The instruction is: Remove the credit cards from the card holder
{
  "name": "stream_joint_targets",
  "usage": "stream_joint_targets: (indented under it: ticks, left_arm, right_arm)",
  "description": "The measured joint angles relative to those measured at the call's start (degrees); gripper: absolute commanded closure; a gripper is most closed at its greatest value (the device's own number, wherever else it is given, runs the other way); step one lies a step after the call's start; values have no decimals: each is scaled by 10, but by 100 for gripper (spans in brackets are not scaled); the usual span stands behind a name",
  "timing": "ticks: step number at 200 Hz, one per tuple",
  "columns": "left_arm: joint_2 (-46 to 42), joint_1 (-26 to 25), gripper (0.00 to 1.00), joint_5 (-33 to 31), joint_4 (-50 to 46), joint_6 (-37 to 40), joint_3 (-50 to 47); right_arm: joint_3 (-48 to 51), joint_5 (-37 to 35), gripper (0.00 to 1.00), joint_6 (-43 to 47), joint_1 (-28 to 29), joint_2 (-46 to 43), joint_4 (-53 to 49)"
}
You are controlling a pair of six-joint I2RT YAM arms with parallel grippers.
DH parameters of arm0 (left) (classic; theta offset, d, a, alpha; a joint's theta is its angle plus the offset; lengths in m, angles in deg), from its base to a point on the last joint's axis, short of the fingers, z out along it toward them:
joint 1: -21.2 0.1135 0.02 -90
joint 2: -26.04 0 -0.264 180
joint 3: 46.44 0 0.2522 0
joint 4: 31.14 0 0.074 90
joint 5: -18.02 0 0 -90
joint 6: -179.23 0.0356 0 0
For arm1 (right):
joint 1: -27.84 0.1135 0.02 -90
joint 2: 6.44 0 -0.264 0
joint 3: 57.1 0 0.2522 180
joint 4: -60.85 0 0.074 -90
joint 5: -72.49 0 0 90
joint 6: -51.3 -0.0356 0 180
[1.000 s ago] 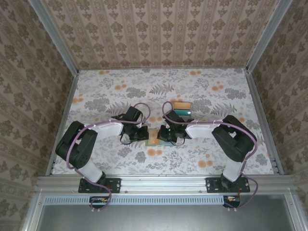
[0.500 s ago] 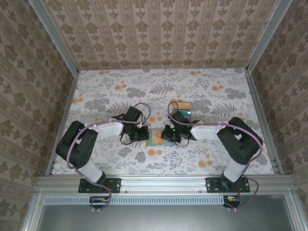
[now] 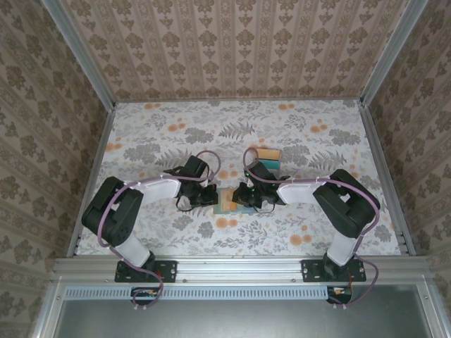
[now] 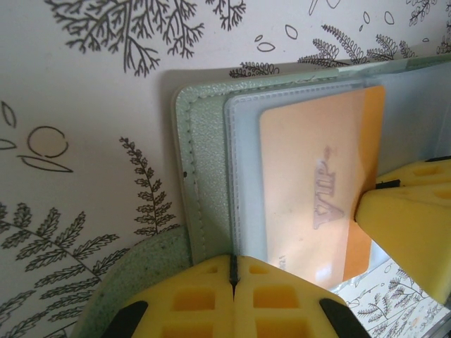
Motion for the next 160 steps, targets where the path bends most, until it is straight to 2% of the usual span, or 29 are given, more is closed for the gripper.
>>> stream_joint_targets:
  ticks: [5,53,160]
  left_arm:
    - [0,0,100,0,0,0,0]
    - [0,0,100,0,-2,0,1]
    - [3,0,100,3,-3,0,3]
  right_arm:
    - [0,0,100,1,0,0,2]
    - [13,-5,100,-1,-4,-16,5]
    - [101,-23,100,40,-77,-137,-32]
